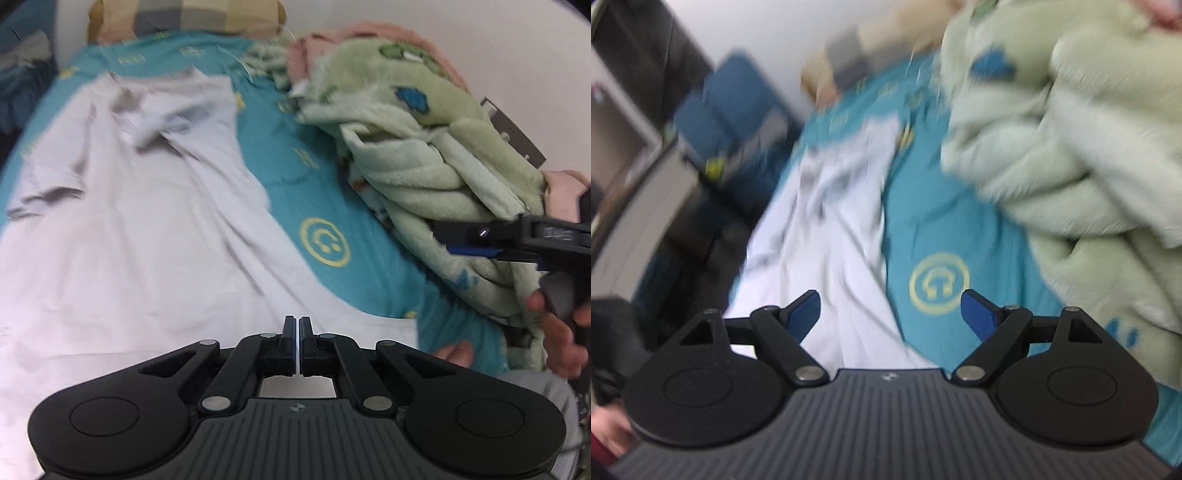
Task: Fold clothes
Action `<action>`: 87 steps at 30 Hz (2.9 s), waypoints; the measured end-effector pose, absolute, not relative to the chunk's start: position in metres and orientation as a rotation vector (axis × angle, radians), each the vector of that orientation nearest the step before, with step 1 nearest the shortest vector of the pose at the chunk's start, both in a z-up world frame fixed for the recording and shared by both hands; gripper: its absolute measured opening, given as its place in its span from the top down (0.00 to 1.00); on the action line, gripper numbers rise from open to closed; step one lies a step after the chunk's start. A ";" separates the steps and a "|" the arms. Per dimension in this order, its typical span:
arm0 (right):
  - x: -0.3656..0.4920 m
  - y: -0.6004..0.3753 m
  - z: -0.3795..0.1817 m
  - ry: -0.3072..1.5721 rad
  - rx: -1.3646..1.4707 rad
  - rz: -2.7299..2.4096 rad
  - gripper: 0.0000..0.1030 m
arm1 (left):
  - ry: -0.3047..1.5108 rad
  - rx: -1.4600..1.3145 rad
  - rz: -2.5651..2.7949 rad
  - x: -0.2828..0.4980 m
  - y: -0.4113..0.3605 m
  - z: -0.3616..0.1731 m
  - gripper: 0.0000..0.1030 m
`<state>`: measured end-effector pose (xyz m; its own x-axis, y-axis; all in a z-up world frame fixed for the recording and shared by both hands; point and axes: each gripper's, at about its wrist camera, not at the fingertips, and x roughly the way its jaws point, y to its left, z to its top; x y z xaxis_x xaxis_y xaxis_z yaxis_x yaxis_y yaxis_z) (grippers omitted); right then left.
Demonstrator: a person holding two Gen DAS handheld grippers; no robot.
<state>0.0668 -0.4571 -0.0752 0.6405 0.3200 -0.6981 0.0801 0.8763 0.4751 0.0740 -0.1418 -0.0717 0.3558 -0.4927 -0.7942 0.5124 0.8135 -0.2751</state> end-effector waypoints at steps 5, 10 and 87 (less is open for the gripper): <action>0.096 -0.464 -0.122 1.128 0.463 0.206 0.18 | 0.934 -0.052 -0.626 0.072 -0.098 -0.073 0.69; 0.108 -0.441 -0.152 1.310 0.379 0.271 0.43 | 0.912 -0.172 -0.599 0.081 -0.057 -0.086 0.65; 0.123 -0.293 -0.068 0.659 0.359 0.080 0.22 | 0.641 0.315 -0.238 0.170 -0.055 -0.119 0.45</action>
<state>0.1225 -0.2929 -0.0681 0.7898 0.1857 -0.5846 0.0399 0.9355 0.3512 0.1697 -0.0553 -0.1194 0.7769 -0.1195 -0.6182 0.3120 0.9258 0.2132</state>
